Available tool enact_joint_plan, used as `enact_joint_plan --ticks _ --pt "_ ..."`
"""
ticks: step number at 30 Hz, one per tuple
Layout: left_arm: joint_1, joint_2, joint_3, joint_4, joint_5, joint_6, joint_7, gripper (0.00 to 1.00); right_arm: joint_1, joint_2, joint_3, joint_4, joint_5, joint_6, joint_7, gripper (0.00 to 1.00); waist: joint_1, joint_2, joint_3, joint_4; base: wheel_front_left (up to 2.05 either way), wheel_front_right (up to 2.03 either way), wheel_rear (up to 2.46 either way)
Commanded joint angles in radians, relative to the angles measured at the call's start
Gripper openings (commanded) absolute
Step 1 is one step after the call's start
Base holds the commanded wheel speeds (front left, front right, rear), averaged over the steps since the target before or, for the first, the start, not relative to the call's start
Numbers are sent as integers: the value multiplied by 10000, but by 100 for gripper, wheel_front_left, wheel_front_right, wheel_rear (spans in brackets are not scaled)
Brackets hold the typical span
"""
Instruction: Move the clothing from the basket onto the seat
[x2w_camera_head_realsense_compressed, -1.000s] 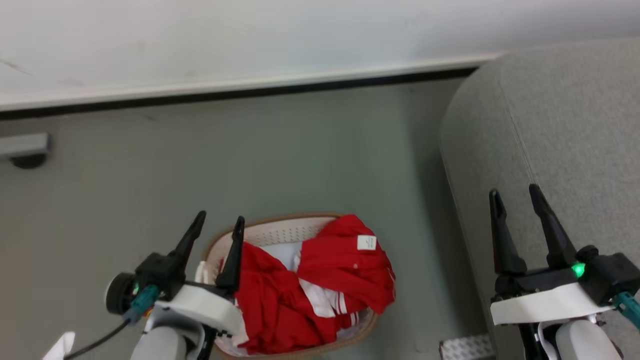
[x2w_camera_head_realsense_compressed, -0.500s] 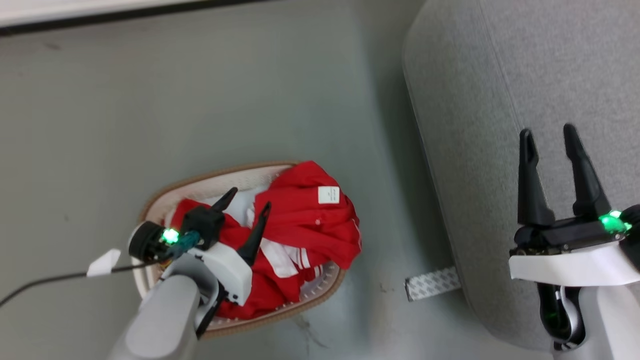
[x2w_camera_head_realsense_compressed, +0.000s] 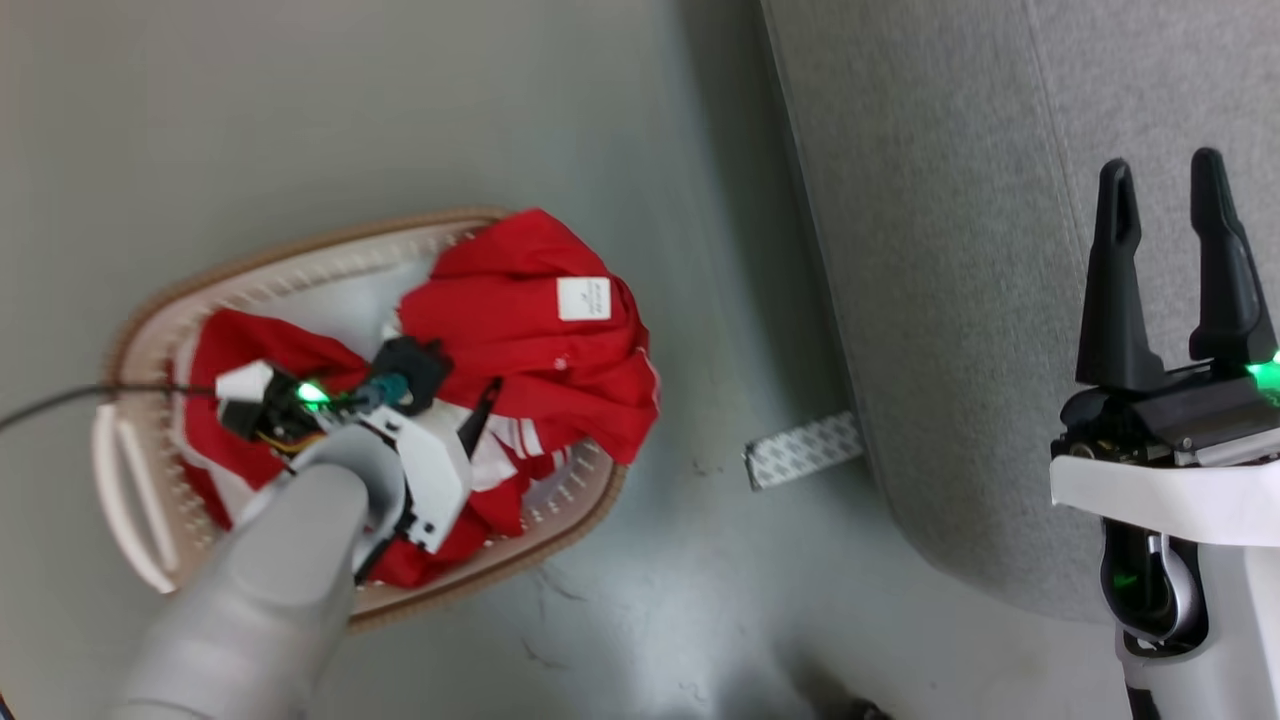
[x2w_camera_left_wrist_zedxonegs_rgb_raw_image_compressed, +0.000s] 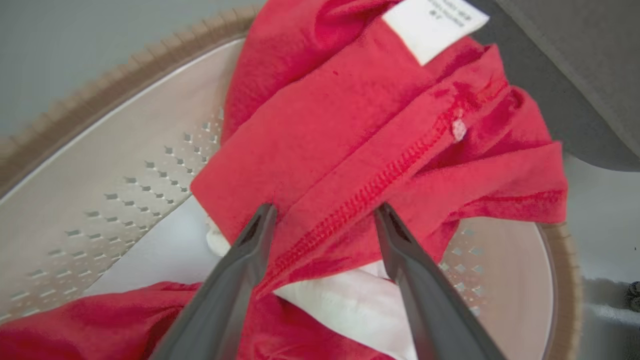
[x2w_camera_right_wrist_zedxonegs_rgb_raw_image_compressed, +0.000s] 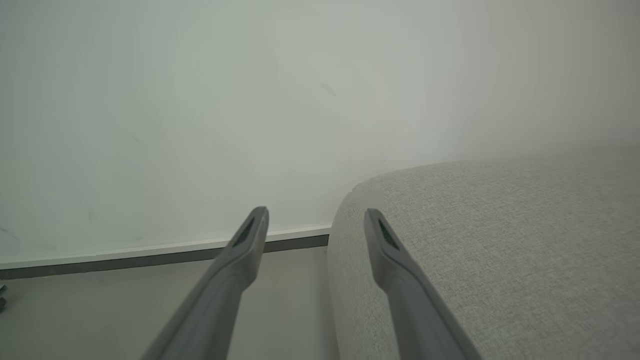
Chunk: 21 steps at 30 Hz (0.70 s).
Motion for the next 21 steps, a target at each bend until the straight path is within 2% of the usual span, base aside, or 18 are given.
enact_joint_plan --ticks 1,14,20,21 --pt "-389 164 -313 271 -167 21 92 100 -226 -19 26 -154 126 -21 -33 100 -2 0 561 -392 0 0 0" --pt "-1861 120 -1878 1598 -1182 20 753 100 -445 -20 333 -456 447 -21 -33 100 -2 0 1397 -638 0 0 0" --pt "-2256 1 -2197 1712 -1498 20 93 100 -458 -19 415 -485 470 -21 -33 100 -2 0 1524 -671 0 0 0" --pt "-2274 -29 -2272 1733 -1559 20 35 97 -462 -19 426 -469 469 -21 -33 100 -2 0 1522 -676 0 0 0"
